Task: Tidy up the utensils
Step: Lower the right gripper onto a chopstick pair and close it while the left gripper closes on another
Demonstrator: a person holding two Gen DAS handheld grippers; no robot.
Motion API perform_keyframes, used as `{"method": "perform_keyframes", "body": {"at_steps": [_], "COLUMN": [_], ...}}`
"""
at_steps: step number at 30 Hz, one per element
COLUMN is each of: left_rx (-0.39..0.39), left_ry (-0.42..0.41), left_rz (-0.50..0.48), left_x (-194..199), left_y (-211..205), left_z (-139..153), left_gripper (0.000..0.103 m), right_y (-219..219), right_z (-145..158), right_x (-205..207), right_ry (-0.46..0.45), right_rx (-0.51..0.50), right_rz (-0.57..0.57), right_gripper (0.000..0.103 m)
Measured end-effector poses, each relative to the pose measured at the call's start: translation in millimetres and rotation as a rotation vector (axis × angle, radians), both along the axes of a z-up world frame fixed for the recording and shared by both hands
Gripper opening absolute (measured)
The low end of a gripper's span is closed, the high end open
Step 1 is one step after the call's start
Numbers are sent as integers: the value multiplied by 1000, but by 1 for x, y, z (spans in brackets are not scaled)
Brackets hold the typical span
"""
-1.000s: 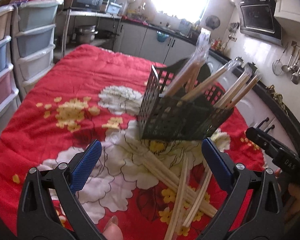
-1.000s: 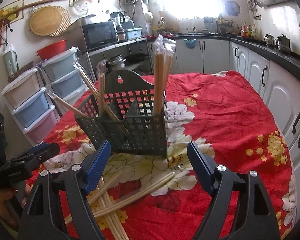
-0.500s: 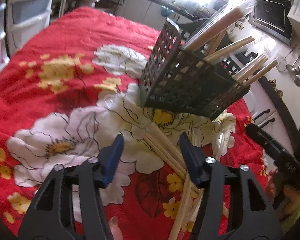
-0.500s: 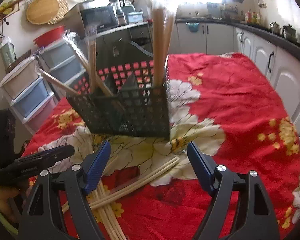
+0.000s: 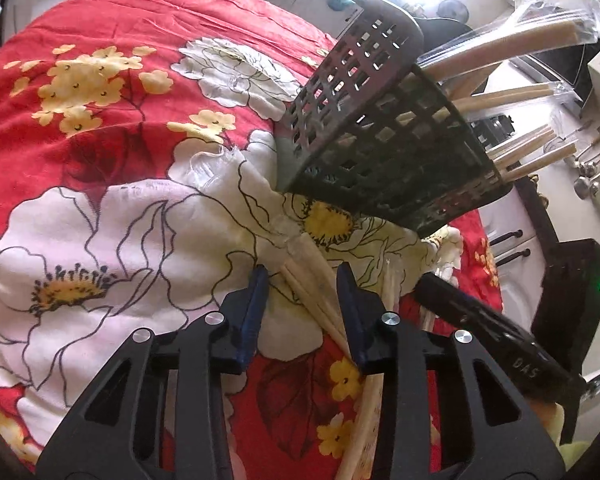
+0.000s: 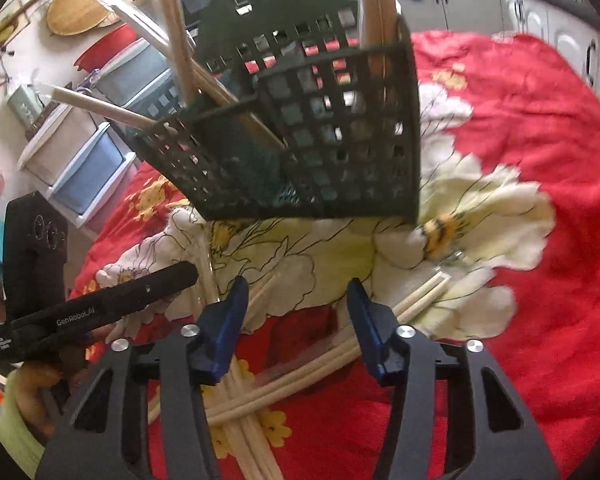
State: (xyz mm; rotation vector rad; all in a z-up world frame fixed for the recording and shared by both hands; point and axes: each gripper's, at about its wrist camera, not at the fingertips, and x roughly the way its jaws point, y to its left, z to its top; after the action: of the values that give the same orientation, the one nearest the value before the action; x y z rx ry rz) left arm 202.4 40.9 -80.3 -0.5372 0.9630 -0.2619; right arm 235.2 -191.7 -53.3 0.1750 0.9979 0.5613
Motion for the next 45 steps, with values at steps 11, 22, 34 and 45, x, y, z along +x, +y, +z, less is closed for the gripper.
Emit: {"method": "perform_keyframes", "body": {"at_steps": [11, 22, 34, 45], "left_rx": [-59, -138, -61, -12], "left_ry": [13, 14, -83, -212], "left_rz": [14, 68, 152, 211], "left_x": [3, -10, -28, -49], "left_y": [15, 45, 64, 77], "left_z": [-8, -10, 20, 65], "left_gripper": [9, 7, 7, 5], "right_y": [15, 33, 21, 38], "right_z": [-8, -10, 6, 57], "right_x": [8, 10, 2, -23], "right_ry": [61, 47, 48, -53], "right_rx": [21, -54, 88, 187], "right_rz": [13, 5, -2, 79], "right_gripper": [44, 26, 6, 5]}}
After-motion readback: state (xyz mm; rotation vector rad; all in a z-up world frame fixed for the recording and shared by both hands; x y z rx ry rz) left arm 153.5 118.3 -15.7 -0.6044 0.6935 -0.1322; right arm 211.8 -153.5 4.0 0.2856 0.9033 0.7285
